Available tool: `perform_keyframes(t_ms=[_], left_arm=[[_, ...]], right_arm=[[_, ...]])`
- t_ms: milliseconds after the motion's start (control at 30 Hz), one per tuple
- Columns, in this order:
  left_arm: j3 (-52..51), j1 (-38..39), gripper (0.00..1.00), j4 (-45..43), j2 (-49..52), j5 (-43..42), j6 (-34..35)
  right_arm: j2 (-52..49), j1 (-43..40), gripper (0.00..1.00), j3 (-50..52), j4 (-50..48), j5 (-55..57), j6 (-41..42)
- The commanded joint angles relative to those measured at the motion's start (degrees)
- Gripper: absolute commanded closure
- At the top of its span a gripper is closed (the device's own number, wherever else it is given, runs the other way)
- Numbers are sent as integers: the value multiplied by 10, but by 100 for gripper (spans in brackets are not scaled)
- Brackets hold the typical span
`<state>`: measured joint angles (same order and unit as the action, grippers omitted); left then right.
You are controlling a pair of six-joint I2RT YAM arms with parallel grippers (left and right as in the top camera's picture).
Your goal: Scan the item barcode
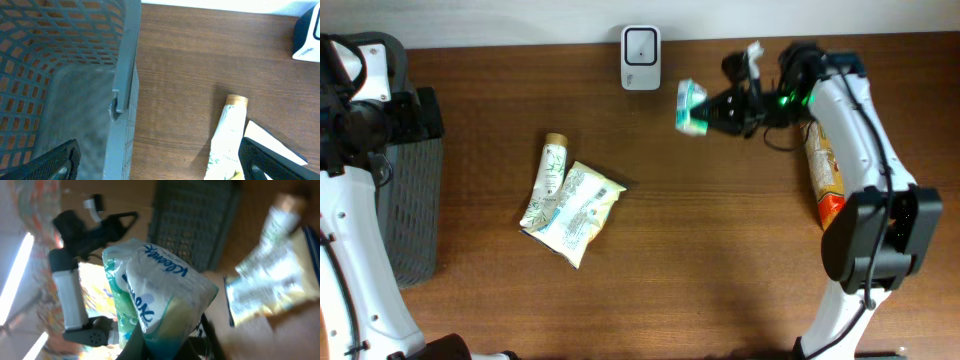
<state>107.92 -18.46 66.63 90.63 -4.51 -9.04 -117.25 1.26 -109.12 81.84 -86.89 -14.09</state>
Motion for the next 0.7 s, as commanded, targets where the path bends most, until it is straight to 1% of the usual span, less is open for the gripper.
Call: perform_keyframes(t_ms=[0,100,133,167,200,233,267,300,367,400,467,500,533,567,600,633,667], left_arm=[[7,-2,1,1,-4,-6,-7],[7,-2,1,1,-4,-6,-7],[7,-2,1,1,-4,-6,-7],[7,-2,1,1,-4,-6,-7],[7,-2,1,1,-4,-6,-7],[7,-2,1,1,-4,-6,-7],[7,-2,1,1,-4,-6,-7],[7,-2,1,1,-4,-6,-7],[7,-2,1,1,-4,-6,-7],[7,-2,1,1,-4,-6,-7],[7,-2,1,1,-4,-6,-7],[7,-2,1,1,-4,-6,-7],[7,-2,1,1,-4,-6,-7],[7,-2,1,1,-4,-6,-7],[7,-2,1,1,-4,-6,-7],[7,-2,1,1,-4,-6,-7],[7,-2,1,1,-4,-6,-7]], right_arm=[[36,-2,96,-91,24,-21,-2],[50,-2,96,-112,23,-19,-5],[50,-2,96,-112,23,6,-4],[50,3,96,-112,21,71,-3],[50,14,96,-112,3,162,38],[50,28,96,-112,-18,224,74],[50,59,96,-117,-61,354,140],[49,113,96,-139,-106,542,198],[31,167,96,-187,-125,724,210],[5,202,96,-222,-139,853,204],[-28,235,96,-233,-206,991,167],[-52,246,96,-233,-269,1049,115],[-81,248,96,-233,-330,1073,63],[-101,249,96,-233,-370,1091,39],[-134,249,96,-233,-438,1111,-6],[-170,249,96,-233,-518,1114,-67],[-209,250,96,-233,-613,1116,-163]])
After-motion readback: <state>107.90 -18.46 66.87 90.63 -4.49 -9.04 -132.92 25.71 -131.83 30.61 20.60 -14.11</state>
